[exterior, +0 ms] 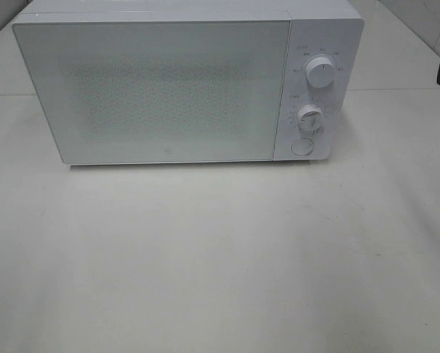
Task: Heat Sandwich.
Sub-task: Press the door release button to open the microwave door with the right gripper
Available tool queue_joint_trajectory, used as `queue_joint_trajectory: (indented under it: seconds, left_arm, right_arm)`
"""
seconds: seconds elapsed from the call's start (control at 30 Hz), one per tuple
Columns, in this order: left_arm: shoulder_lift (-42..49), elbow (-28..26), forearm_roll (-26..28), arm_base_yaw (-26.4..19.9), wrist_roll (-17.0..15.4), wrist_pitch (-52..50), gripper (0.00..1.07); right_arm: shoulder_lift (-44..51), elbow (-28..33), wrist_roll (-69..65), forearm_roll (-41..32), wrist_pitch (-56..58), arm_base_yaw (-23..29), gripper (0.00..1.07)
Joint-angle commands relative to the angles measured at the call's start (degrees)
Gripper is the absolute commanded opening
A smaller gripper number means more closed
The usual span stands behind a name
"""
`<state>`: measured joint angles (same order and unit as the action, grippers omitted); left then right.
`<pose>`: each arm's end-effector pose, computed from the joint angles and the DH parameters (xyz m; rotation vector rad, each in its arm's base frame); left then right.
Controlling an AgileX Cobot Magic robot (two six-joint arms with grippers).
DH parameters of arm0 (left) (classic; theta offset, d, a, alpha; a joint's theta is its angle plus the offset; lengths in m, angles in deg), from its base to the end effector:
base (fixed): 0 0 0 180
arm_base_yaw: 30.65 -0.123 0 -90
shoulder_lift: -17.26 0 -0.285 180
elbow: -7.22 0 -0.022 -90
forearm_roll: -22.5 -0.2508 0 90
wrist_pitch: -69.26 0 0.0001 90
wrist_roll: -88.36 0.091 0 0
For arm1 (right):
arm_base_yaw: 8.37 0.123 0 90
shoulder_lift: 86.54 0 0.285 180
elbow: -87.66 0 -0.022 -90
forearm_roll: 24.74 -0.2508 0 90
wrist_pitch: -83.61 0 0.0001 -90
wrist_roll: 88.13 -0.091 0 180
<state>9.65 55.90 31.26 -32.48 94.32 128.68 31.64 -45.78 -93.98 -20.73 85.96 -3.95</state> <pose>-0.0042 -0.0121 0.2794 0.0774 2.0101 -0.0956 0.1949 0.0148 0.2837 -0.0415 1.9327 0.0702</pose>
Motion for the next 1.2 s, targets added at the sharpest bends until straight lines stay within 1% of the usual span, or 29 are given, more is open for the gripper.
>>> queue_joint_trajectory:
  seconds: [0.03,0.07,0.1,0.17,0.2,0.23,0.27,0.33,0.37,0.47,0.57,0.6,0.7,0.77,0.83,0.93,0.97,1.0,1.07,1.1,1.13,1.17,1.2]
  left_arm:
    - [1.6,0.17,0.17,0.0,-0.11,0.0,1.01]
    - [1.6,0.17,0.17,0.0,-0.11,0.0,1.01]
    - [1.6,0.17,0.17,0.0,-0.11,0.0,1.01]
    - [1.6,0.17,0.17,0.0,-0.11,0.0,1.01]
    - [1.6,0.17,0.17,0.0,-0.11,0.0,1.01]
    - [1.6,0.17,0.17,0.0,-0.11,0.0,1.01]
    - [1.6,0.17,0.17,0.0,-0.11,0.0,1.01]
    - [1.6,0.17,0.17,0.0,-0.11,0.0,1.01]
    - [1.6,0.17,0.17,0.0,-0.11,0.0,1.01]
    - [1.6,0.17,0.17,0.0,-0.11,0.0,1.01]
    - [1.6,0.17,0.17,0.0,-0.11,0.0,1.01]
    - [1.6,0.17,0.17,0.0,-0.11,0.0,1.01]
    - [1.6,0.17,0.17,0.0,-0.11,0.0,1.01]
    - [1.6,0.17,0.17,0.0,-0.11,0.0,1.01]
    - [1.6,0.17,0.17,0.0,-0.11,0.0,1.01]
    - [1.6,0.17,0.17,0.0,-0.11,0.0,1.01]
    - [1.6,0.17,0.17,0.0,-0.11,0.0,1.01]
    - [1.6,0.17,0.17,0.0,-0.11,0.0,1.01]
    - [1.6,0.17,0.17,0.0,-0.11,0.0,1.01]
    - [1.6,0.17,0.17,0.0,-0.11,0.0,1.01]
    - [1.6,0.17,0.17,0.0,-0.11,0.0,1.01]
    - [1.6,0.17,0.17,0.0,-0.11,0.0,1.01]
    - [1.6,0.17,0.17,0.0,-0.11,0.0,1.01]
  right_arm:
    - [-3.84,-0.4,-0.69,-0.06,-4.93,-0.4,0.76]
    - [-6.07,0.0,-0.69,0.0,-7.68,-0.4,0.76]
    - [-6.07,0.0,-0.69,0.0,-7.68,-0.4,0.76]
    - [-8.19,1.38,-0.69,0.0,-12.09,-0.4,0.76]
    - [-9.22,2.29,-0.69,0.0,-14.84,-0.4,0.76]
    - [-10.83,4.18,-0.63,0.0,-20.4,-0.34,0.76]
    - [-10.83,4.18,-0.63,0.0,-20.4,-0.34,0.76]
    - [-12.26,6.36,-0.57,0.0,-25.44,-0.34,0.76]
    - [-13.69,8.19,-0.11,0.0,-30.08,-0.34,0.76]
    - [-15.13,9.91,0.86,-0.17,-34.38,-0.23,0.76]
    - [-18.22,13.58,2.58,-0.29,-42.97,-0.23,0.76]
    - [-18.22,13.58,2.58,-0.29,-42.97,-0.23,0.76]
    - [-21.14,16.62,5.44,-2.64,-49.45,-0.23,0.76]
    - [-21.83,17.42,5.84,-3.44,-51.11,-0.23,0.76]
    - [-23.95,19.31,6.13,-4.93,-55.29,-0.23,0.76]
    - [-25.44,20.45,5.84,-5.61,-57.47,-0.17,0.76]
    - [-26.24,20.86,6.13,-6.47,-58.44,0.63,0.76]
    - [-27.96,21.77,7.51,-10.26,-60.56,3.38,0.76]
    - [-29.74,22.35,9.22,-13.75,-62.62,6.53,0.76]
    - [-29.74,22.35,9.22,-13.75,-62.62,6.53,0.76]
    - [-30.6,22.63,9.97,-15.3,-63.6,8.02,0.76]
    - [-32.49,22.69,10.94,-19.02,-65.43,11.92,0.76]
    - [-33.29,22.69,11.23,-20.8,-66.41,13.41,0.76]
